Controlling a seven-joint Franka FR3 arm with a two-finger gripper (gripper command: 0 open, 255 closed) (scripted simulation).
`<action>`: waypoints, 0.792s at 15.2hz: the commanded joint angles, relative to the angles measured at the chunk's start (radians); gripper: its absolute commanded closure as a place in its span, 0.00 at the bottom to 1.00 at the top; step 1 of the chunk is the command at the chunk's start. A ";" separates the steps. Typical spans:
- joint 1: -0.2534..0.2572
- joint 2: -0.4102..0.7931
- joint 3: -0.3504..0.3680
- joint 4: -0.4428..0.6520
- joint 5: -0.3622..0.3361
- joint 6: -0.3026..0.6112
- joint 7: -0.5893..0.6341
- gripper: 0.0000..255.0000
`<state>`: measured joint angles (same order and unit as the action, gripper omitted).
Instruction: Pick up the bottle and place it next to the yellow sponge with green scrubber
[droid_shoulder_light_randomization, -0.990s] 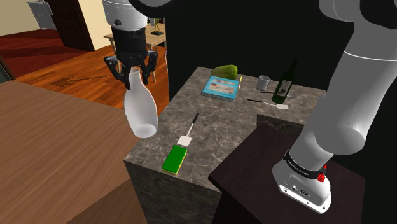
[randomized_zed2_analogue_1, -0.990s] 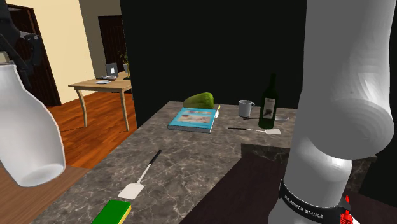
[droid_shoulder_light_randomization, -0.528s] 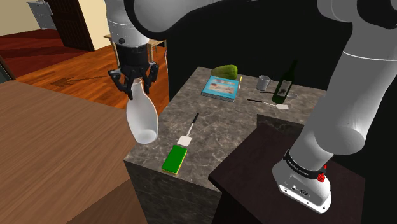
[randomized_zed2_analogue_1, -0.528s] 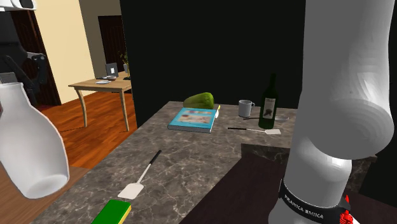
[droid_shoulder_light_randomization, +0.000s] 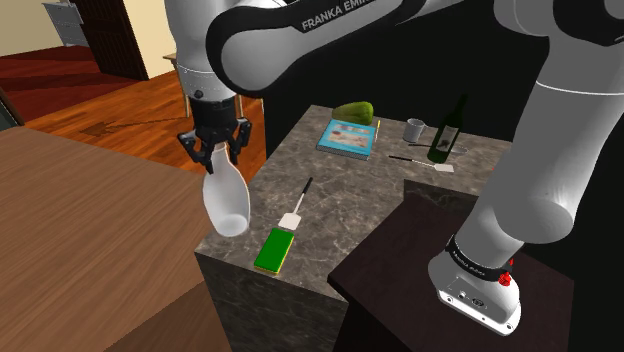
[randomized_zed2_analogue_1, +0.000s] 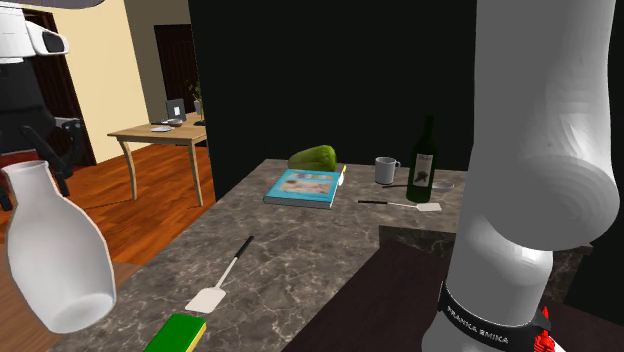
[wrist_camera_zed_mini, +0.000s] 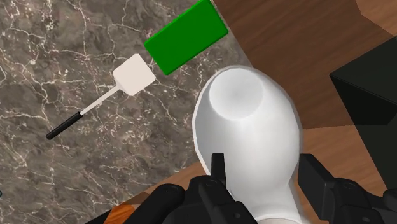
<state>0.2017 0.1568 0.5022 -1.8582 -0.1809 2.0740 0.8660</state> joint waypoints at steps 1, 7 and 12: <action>0.001 0.011 -0.002 -0.013 -0.008 0.023 0.007 1.00; 0.005 0.041 -0.007 -0.060 -0.033 0.095 0.027 1.00; 0.010 0.072 -0.014 -0.092 -0.058 0.152 0.047 1.00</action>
<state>0.2108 0.2224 0.4898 -1.9453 -0.2337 2.2153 0.9092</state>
